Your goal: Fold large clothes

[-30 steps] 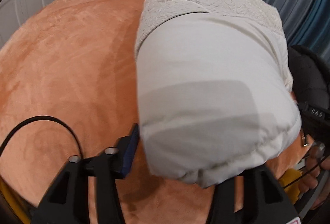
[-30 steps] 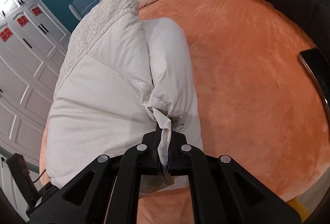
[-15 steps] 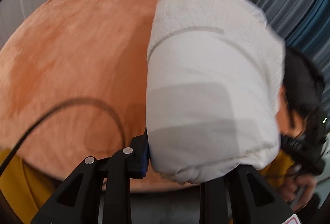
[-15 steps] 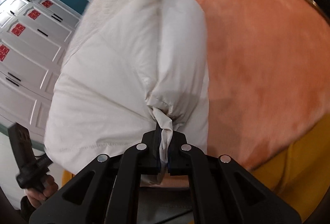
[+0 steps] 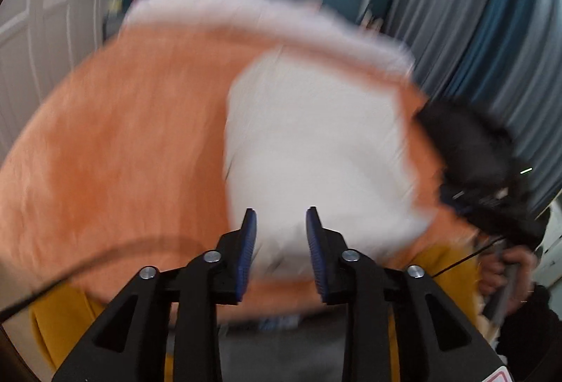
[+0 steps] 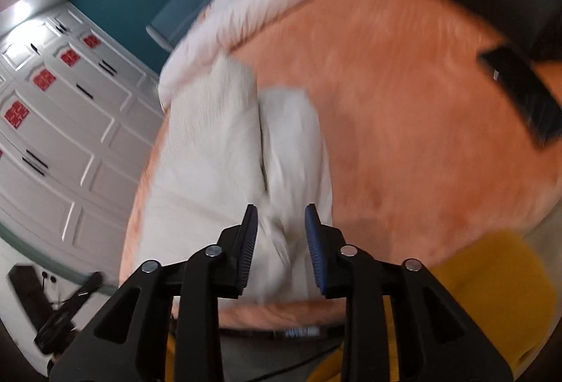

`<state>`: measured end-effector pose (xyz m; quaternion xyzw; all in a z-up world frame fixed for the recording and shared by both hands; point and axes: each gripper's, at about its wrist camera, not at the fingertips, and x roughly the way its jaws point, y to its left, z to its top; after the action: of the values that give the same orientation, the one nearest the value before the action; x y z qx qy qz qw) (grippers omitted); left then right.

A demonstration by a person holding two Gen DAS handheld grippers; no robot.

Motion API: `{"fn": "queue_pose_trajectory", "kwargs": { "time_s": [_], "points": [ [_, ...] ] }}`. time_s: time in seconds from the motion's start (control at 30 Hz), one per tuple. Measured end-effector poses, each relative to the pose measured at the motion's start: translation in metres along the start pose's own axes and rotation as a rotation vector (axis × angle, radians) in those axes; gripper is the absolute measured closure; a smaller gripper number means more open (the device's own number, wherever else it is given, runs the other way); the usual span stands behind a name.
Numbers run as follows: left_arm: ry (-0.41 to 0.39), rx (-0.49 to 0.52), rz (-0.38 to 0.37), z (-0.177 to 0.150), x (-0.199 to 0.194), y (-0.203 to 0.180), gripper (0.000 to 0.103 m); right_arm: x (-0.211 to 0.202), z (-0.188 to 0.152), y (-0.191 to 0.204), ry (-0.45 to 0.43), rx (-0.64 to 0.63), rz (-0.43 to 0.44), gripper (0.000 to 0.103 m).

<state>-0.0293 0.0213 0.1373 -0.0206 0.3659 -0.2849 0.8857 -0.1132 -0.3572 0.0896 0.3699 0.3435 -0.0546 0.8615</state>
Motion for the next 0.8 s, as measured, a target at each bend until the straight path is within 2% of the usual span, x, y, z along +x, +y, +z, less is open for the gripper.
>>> {"fn": "queue_pose_trajectory", "kwargs": {
  "time_s": [0.03, 0.1, 0.13, 0.17, 0.27, 0.3, 0.37, 0.43, 0.47, 0.5, 0.53, 0.57, 0.63, 0.67, 0.73, 0.8],
  "points": [
    [-0.045, 0.009, -0.003, 0.007, -0.010, -0.005, 0.056, -0.001, 0.011, 0.006, -0.017, -0.009, 0.006, 0.062],
    [-0.161, 0.010, -0.018, 0.037, -0.022, -0.017, 0.048, 0.007, 0.032, 0.024, -0.051, -0.022, 0.034, 0.043],
    [-0.180, 0.002, -0.032, 0.046, -0.022, -0.020, 0.044, 0.010, 0.047, 0.028, -0.061, -0.023, 0.052, 0.041],
    [-0.202, -0.016, -0.057, 0.062, -0.016, -0.023, 0.041, 0.019, 0.059, 0.034, -0.068, -0.012, 0.059, 0.039],
    [-0.212, -0.056, -0.041, 0.098, 0.018, -0.031, 0.039, 0.054, 0.086, 0.047, -0.081, 0.064, 0.094, 0.039],
    [-0.204, -0.057, -0.009, 0.107, 0.032, -0.034, 0.039, 0.066, 0.093, 0.050, -0.072, 0.095, 0.105, 0.039],
    [-0.171, -0.057, 0.036, 0.124, 0.064, -0.038, 0.039, 0.106, 0.104, 0.053, 0.004, 0.183, 0.085, 0.040],
    [-0.130, -0.071, 0.048, 0.136, 0.088, -0.045, 0.039, 0.133, 0.101, 0.046, 0.085, 0.257, 0.064, 0.067],
    [-0.126, -0.074, 0.050, 0.138, 0.093, -0.043, 0.039, 0.138, 0.102, 0.046, 0.103, 0.274, 0.083, 0.079],
    [-0.119, -0.074, 0.069, 0.141, 0.099, -0.044, 0.039, 0.131, 0.104, 0.049, 0.074, 0.267, 0.127, 0.086],
    [-0.117, -0.069, 0.069, 0.144, 0.100, -0.041, 0.039, 0.113, 0.109, 0.056, 0.002, 0.214, 0.203, 0.087],
    [-0.118, -0.058, 0.065, 0.145, 0.105, -0.042, 0.039, 0.100, 0.109, 0.062, -0.048, 0.153, 0.218, 0.089],
    [-0.104, -0.037, 0.077, 0.146, 0.117, -0.042, 0.039, 0.084, 0.107, 0.063, -0.119, 0.082, 0.189, 0.091],
    [-0.080, -0.030, 0.085, 0.144, 0.132, -0.042, 0.039, 0.090, 0.104, 0.050, -0.115, 0.100, 0.158, 0.091],
    [-0.021, -0.036, 0.085, 0.137, 0.158, -0.041, 0.039, 0.119, 0.095, 0.015, -0.043, 0.181, 0.096, 0.092],
    [0.065, -0.037, 0.105, 0.124, 0.194, -0.038, 0.041, 0.138, 0.083, -0.005, -0.014, 0.218, 0.060, 0.092]
  ]
}}
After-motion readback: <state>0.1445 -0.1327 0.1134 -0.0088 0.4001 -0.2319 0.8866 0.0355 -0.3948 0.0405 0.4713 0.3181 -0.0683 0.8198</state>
